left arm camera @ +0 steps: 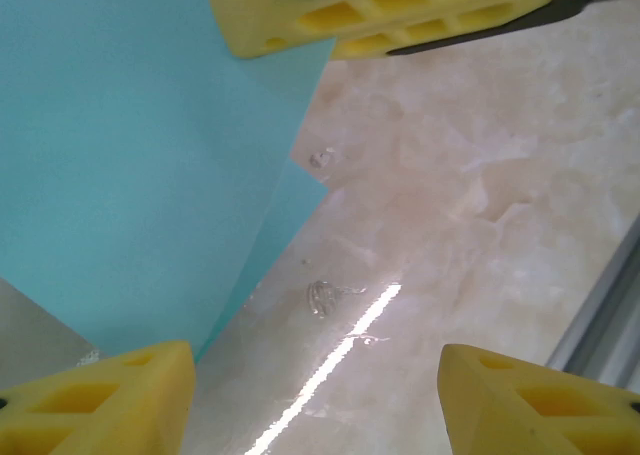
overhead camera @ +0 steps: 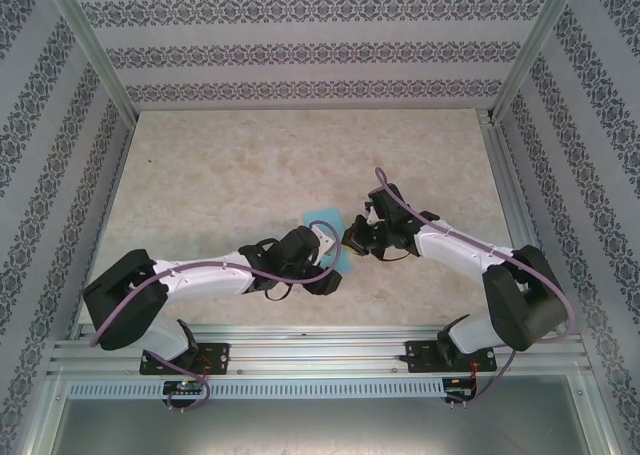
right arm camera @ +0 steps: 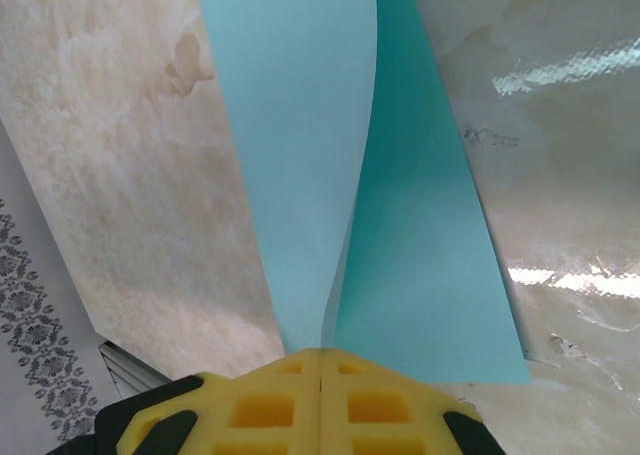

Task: Fold a paper plane with a square sheet of paper (fold left side to right side)
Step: Fold the triangle a second time at the center of the table.

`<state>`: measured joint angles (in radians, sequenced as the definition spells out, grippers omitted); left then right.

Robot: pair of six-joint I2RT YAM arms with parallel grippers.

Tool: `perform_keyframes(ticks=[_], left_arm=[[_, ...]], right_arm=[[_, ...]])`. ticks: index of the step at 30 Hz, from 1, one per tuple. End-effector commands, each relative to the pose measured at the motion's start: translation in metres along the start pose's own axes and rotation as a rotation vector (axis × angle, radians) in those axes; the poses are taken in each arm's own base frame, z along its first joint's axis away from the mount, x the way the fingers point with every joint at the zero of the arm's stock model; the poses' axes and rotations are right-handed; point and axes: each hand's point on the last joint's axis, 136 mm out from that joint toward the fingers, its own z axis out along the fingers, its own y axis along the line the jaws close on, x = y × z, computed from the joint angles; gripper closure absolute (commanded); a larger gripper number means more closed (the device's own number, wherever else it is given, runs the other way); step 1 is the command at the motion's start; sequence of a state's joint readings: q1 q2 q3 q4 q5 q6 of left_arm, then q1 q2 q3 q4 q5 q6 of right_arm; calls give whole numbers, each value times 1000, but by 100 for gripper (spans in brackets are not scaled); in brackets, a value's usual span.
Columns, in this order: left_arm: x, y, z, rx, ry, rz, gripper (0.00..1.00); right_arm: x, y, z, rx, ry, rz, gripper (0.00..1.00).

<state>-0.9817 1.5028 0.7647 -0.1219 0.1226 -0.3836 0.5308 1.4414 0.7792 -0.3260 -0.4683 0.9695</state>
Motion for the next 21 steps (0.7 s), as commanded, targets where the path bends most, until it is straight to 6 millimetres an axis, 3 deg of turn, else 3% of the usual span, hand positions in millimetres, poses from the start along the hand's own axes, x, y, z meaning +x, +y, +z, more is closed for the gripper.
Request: perform_keyframes(ticks=[1,6,11,15,21], left_arm=[[-31,1,0,-79,-106,99,34],[-41,5,5,-137,-135,131,33],[-38,3,17,-131,-107,145,37],[-41,4,21,-144,-100,150,47],[-39,4,25,-141,-81,154,70]], right_arm=[[0,4,2,22,1,6,100],[3,4,4,28,11,17,100],[2,7,5,18,11,19,100],[3,9,6,9,19,24,100],[2,18,6,-36,19,40,98]])
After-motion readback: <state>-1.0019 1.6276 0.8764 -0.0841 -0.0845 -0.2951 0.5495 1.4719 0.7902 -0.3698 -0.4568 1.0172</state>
